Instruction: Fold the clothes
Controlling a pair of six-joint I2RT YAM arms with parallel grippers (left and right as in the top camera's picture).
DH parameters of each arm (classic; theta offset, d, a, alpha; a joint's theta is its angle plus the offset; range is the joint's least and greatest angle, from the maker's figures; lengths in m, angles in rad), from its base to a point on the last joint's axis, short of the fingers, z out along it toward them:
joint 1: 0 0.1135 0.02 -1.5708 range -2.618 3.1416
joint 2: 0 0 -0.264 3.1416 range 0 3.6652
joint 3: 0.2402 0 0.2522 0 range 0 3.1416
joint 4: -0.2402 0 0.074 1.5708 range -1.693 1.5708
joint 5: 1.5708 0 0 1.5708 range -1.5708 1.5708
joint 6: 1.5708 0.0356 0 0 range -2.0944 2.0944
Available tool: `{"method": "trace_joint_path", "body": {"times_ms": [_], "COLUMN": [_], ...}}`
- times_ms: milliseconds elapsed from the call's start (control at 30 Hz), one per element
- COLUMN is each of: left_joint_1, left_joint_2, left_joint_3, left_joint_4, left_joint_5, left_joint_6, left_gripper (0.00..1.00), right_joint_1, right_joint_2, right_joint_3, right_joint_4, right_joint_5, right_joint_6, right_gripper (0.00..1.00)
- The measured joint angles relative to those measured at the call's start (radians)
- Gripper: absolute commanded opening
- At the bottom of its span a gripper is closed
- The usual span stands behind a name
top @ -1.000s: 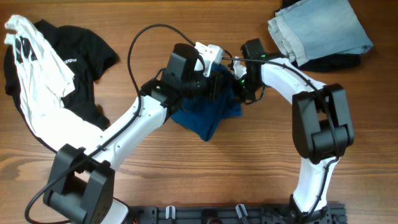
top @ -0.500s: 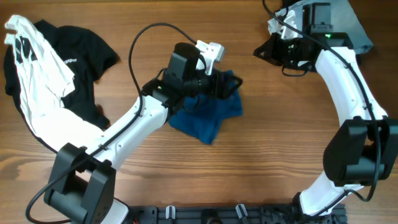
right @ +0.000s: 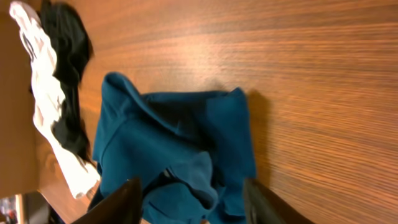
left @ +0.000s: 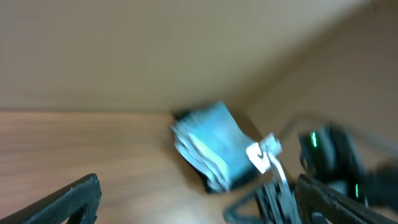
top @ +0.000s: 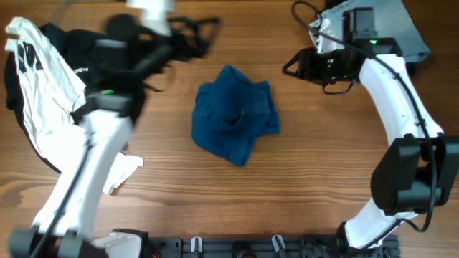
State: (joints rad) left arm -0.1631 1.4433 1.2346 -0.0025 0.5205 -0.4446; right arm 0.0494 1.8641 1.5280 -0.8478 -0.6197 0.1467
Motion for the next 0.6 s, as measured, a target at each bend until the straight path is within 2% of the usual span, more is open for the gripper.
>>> {"method": "trace_joint_path", "body": {"times_ms": [100,267,433,567,600], "left_joint_1": [0.105,0.155,0.157,0.157,0.157], "left_joint_2": [-0.063,-0.036,0.025,0.050,0.053], "left_joint_3": [0.013,0.014,0.013,0.013,0.013], "left_joint_4": [-0.137,-0.385,-0.477,-0.481,-0.481], "left_joint_5": [-0.001,-0.005,-0.034,-0.039,-0.042], "left_joint_6": [-0.003,0.075,0.119,0.133,0.134], "left_gripper": [1.00,1.00,1.00,1.00,1.00], "right_joint_1": [0.045,0.104,0.138,0.163,0.168], "right_joint_2": [0.000,0.042,0.116,0.146,0.150], "right_joint_3": [-0.053,-0.113,-0.119,-0.119,-0.119], "right_joint_4": [0.026,0.071,0.135,0.171,0.179], "right_joint_5": [0.016,0.023,0.030,0.031,0.033], "right_joint_6": [-0.046,-0.163,-0.225,-0.249,-0.254], "right_gripper": [0.67,0.67,0.66,0.56,0.49]}}
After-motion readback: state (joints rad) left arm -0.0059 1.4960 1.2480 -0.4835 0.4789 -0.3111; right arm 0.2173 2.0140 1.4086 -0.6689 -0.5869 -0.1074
